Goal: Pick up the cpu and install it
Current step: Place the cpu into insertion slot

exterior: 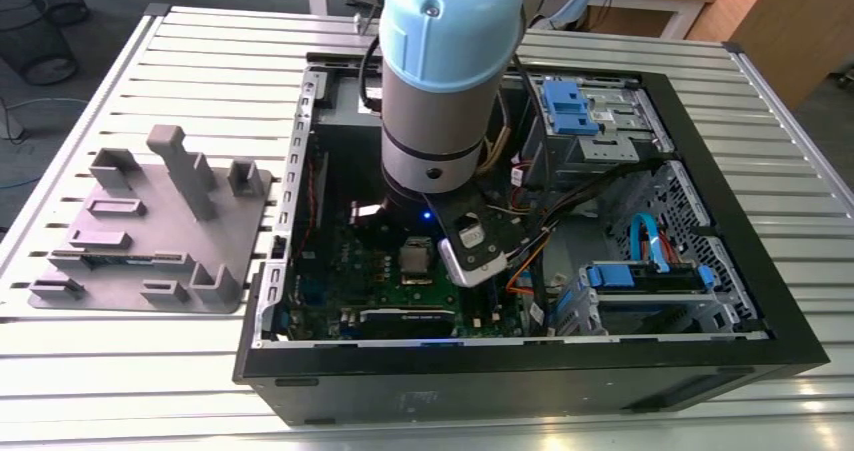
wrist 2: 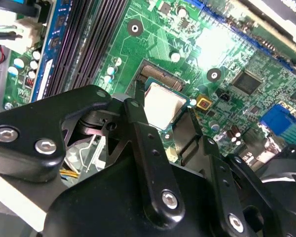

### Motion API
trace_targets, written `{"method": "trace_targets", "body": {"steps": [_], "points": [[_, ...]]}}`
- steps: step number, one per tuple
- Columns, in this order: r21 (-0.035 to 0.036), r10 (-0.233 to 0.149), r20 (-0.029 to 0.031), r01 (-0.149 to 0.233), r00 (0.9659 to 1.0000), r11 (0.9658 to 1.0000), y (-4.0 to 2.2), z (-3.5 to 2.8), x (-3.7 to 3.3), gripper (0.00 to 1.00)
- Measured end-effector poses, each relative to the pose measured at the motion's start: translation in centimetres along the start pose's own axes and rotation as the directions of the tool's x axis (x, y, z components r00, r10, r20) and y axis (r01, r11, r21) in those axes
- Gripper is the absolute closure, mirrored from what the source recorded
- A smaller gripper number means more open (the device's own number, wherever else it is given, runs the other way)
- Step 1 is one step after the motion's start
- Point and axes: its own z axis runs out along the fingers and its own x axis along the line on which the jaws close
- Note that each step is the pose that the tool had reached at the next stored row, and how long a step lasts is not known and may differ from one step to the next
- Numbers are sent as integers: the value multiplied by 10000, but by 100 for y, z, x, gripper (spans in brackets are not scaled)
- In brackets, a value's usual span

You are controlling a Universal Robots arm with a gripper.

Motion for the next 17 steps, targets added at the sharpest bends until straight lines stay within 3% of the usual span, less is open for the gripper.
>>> {"method": "trace_targets", "body": {"steps": [12, 17], "points": [[3, -1, -1, 1, 10000, 10000, -1, 1, 0, 53], [1, -1, -1, 1, 10000, 10000, -3, 59, -1, 53]]}}
